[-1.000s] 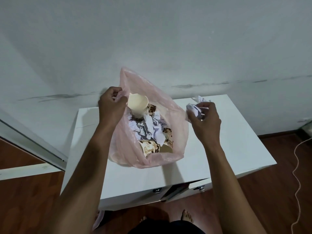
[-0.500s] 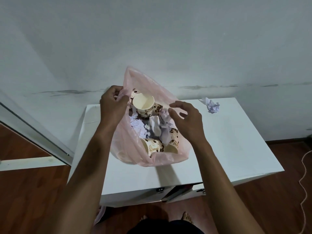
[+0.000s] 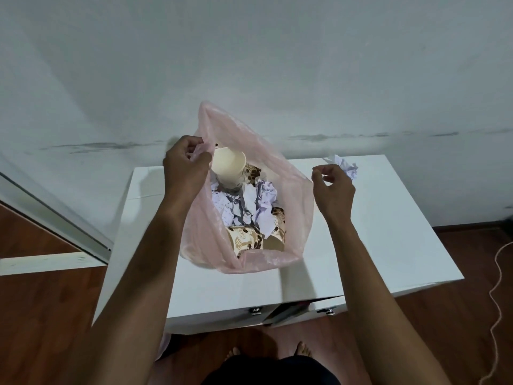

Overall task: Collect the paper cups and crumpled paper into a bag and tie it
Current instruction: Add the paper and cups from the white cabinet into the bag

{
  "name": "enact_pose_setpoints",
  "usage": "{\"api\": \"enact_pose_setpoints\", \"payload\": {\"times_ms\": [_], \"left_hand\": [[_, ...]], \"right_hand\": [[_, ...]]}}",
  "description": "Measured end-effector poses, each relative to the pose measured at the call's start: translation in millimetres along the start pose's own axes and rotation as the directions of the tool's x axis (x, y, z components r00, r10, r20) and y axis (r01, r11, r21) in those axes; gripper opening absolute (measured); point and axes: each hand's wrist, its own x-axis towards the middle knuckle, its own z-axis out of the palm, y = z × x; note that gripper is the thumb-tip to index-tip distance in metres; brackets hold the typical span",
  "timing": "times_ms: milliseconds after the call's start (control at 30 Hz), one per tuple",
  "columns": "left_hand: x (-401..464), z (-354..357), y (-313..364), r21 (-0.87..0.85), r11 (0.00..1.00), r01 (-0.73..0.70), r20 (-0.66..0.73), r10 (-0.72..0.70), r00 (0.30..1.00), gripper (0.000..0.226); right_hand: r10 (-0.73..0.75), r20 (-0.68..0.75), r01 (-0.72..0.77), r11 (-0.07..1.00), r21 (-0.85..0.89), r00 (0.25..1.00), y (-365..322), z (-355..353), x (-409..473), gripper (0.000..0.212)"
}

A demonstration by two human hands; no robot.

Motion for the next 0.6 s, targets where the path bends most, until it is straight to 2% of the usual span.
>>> {"api": "enact_pose_setpoints", "payload": {"times_ms": [200,367,600], "left_hand": [[3.5,9.9,0.8,0.043,0.999,0.007,-0.011,-0.006,1.0,0.015],[7.0,16.3,-1.3,0.075,0.997,0.018,-0.028,-0.016,0.999,0.016],[17.3,16.5,-3.5,0.112,0.993,0.03,-0.07,-0.022,0.997,0.017]], "right_hand": [[-0.028,0.024,0.033,0.967,-0.254,0.999,41.6,0.7,36.6,0.037],[0.002,0.14,0.069,0.863,-0.501,0.99,71.5,5.3,78.7,0.063],[0.103,0.19,0.052,0.74,-0.67,0.976,85.2,2.7,119.1,0.067]]}}
